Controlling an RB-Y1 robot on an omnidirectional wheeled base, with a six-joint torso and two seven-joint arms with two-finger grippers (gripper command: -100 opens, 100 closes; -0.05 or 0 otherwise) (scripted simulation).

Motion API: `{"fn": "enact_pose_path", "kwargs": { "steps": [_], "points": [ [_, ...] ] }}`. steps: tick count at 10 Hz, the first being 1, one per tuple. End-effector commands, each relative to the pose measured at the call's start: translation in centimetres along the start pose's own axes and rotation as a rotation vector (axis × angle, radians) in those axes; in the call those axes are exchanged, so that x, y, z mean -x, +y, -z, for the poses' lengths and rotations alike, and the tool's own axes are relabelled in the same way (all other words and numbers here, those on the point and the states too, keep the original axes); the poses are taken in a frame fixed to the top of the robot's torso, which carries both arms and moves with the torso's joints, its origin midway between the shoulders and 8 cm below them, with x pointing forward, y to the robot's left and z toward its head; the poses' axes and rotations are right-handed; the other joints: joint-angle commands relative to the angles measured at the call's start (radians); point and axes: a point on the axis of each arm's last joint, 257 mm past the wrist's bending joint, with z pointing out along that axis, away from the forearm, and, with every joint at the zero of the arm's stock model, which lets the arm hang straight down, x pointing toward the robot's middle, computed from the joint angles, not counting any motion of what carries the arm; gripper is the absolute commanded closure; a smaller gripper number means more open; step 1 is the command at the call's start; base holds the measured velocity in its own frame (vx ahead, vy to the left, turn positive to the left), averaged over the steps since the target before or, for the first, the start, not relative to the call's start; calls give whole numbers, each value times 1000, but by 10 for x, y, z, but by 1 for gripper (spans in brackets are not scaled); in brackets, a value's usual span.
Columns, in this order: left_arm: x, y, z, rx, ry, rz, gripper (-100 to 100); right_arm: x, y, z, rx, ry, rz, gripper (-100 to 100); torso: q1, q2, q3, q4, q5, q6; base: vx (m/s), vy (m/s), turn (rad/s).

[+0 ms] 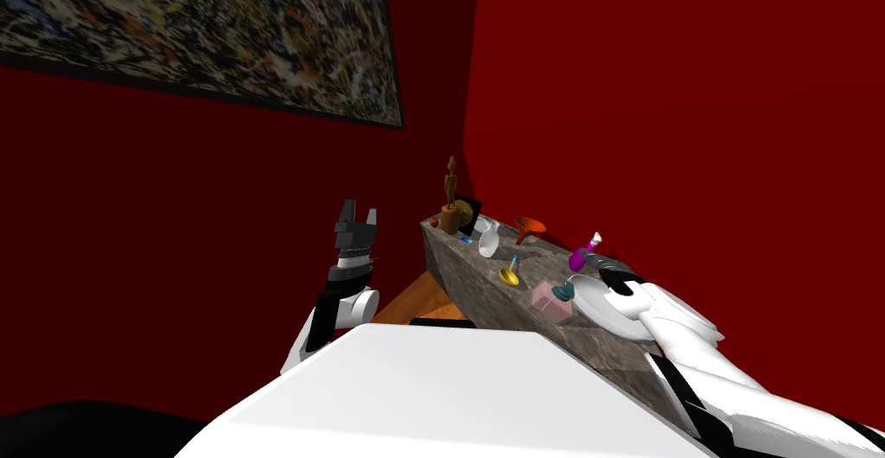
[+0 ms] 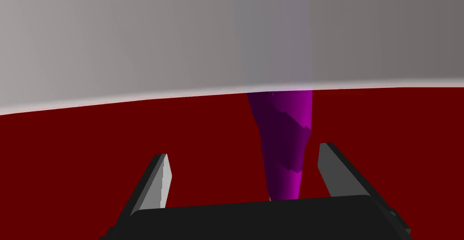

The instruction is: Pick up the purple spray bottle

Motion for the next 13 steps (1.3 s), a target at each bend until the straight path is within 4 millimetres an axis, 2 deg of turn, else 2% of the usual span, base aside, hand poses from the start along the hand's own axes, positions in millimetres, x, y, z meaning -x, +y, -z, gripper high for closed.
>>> {"fn": "enact_pose_path", "kwargs": {
  "steps": [1, 2, 3, 4, 8, 9, 10, 11, 12, 13],
  "points": [
    [0, 0, 0, 0, 0, 0, 0, -3, -2, -3, -2, 10, -2, -100, 0, 0, 0, 0, 0, 0, 45, 51, -155],
    [0, 0, 0, 0, 0, 0, 0, -10, -8, -2, -14, 24, -3, -100, -2, 1, 0, 0, 0, -1, 0, 0, 0],
    [0, 0, 0, 0, 0, 0, 0, -5, -4, -2, -7, 16, -3, -100, -5, 3, 2, 1, -1, -1, -3, -4, 11],
    [0, 0, 0, 0, 0, 0, 0, -6, -5, -2, -9, 17, -3, 100, -6, 4, 2, 1, -1, -1, 2, 3, 21],
    [0, 0, 0, 0, 0, 0, 0, -5, -6, -2, -10, 16, 1, 100, -8, 5, 3, 1, -3, -1, 0, 0, -7],
    [0, 0, 0, 0, 0, 0, 0, -5, -6, -2, -10, 16, 1, 0, -8, 4, 2, 1, -3, -1, 0, 0, 0],
    [0, 0, 0, 0, 0, 0, 0, -29, -20, 10, -60, 39, -16, 100, -7, 4, 2, 1, -3, -1, -79, -99, 297],
    [0, 0, 0, 0, 0, 0, 0, -23, -14, 9, -49, 23, -26, 100, -12, 7, 3, 0, -8, -7, -99, -117, 347],
    [0, 0, 0, 0, 0, 0, 0, -45, -35, 21, -108, 48, -47, 100, -15, 4, 1, -1, -11, -9, -115, -136, 403],
    [0, 0, 0, 0, 0, 0, 0, -58, -36, 23, -119, 67, -62, 100, -20, 2, -1, -3, -16, -14, -82, -96, 285]
  ]
}}
